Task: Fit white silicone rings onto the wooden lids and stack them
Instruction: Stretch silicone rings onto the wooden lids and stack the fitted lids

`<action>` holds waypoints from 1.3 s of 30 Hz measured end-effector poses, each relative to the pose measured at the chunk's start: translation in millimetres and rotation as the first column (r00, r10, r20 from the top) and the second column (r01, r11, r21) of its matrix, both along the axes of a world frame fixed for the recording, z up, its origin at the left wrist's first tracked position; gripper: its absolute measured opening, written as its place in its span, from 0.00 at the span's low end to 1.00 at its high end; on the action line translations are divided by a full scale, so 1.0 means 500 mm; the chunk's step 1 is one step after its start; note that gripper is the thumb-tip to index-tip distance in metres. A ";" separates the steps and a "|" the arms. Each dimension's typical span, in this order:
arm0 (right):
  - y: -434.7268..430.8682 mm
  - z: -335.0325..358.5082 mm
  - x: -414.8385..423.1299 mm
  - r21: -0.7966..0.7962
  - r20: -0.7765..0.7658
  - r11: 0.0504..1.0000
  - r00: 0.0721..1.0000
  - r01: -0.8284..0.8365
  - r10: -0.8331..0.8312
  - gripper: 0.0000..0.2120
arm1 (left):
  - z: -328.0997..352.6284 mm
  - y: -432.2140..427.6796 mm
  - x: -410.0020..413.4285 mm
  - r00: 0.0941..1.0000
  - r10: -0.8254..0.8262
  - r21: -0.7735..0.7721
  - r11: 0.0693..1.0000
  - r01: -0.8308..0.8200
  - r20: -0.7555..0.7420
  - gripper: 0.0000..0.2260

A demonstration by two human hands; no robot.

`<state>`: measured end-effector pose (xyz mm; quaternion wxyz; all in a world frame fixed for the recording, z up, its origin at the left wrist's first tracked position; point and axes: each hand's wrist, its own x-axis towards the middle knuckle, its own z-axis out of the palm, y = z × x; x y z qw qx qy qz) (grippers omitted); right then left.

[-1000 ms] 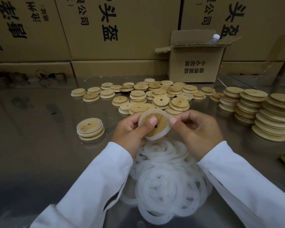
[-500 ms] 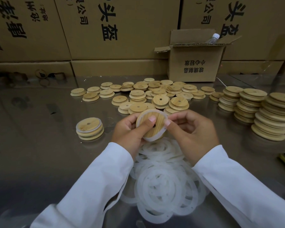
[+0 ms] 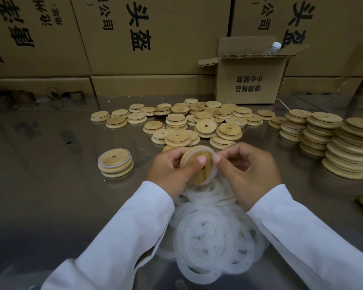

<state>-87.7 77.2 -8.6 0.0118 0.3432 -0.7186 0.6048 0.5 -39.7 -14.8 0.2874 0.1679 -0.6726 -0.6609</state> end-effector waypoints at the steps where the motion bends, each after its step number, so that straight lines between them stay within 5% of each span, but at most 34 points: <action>1: 0.000 0.001 -0.001 0.007 -0.003 1.000 1.000 -0.008 0.008 0.04 | 0.001 -0.001 0.001 1.000 0.000 -0.010 1.000 0.000 0.005 0.05; 18: 0.008 0.028 -0.017 0.030 -0.025 0.998 0.998 -0.060 0.061 0.08 | 0.015 0.002 0.004 0.993 -0.060 0.136 0.988 0.073 -0.097 0.20; 30: 0.002 0.002 0.000 -0.083 0.099 0.994 0.992 -0.066 0.074 0.04 | 0.001 0.002 -0.001 0.999 0.010 0.137 0.991 -0.003 -0.049 0.17; 39: 0.002 -0.006 -0.010 0.065 -0.059 0.996 0.996 0.068 -0.064 0.06 | -0.002 0.000 -0.001 0.999 -0.030 0.028 0.999 0.028 0.043 0.04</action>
